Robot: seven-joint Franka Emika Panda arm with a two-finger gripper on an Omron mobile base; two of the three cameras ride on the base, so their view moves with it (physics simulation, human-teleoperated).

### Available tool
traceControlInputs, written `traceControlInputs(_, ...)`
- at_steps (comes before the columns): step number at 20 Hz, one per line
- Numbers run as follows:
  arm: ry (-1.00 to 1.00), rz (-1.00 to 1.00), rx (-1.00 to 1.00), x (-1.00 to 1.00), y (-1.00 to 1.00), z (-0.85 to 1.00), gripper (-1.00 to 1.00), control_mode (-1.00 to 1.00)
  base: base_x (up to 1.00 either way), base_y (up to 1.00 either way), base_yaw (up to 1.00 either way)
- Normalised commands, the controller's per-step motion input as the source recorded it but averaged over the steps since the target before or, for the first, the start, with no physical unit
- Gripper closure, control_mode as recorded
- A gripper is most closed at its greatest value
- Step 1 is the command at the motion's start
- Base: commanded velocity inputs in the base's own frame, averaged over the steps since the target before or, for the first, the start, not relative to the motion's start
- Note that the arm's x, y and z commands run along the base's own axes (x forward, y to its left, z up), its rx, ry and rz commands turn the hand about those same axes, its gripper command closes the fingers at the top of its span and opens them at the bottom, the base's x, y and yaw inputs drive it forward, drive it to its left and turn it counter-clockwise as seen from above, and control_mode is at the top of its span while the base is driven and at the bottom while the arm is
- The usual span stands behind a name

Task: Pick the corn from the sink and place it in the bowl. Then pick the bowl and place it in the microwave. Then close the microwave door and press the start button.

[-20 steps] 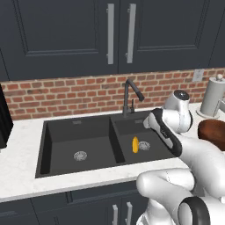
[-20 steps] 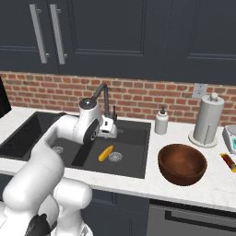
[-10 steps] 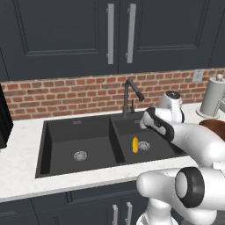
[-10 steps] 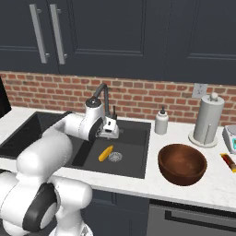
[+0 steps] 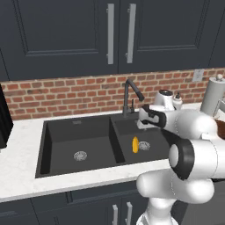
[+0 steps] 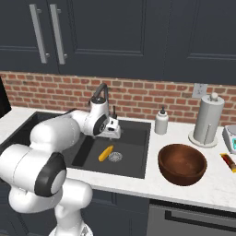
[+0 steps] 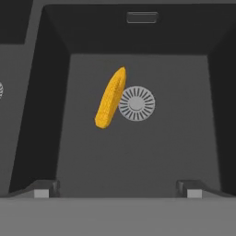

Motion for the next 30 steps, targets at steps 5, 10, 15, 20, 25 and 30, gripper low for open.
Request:
traceControlInputs(5,0.00,0.00,0.00,0.08,0.00,-0.26,-1.00,-1.00,0.00,0.00,0.00)
traceControlInputs(10,0.01,0.00,0.00,0.07,-0.08,-0.24,-1.00,-1.00,0.00,0.00,0.00)
traceControlInputs(15,0.00,0.00,0.00,0.05,-0.07,-0.23,-1.00,-1.00,0.00,0.00,0.00)
traceControlInputs(20,0.01,0.00,0.00,0.10,-0.02,-0.26,-1.00,-1.00,0.00,0.00,0.00)
traceControlInputs(25,-0.01,0.03,0.03,0.05,0.00,-0.12,-1.00,-1.00,0.00,0.00,0.00)
traceControlInputs(30,0.00,0.04,0.11,0.01,0.00,-0.16,-1.00,-1.00,0.00,0.00,0.00)
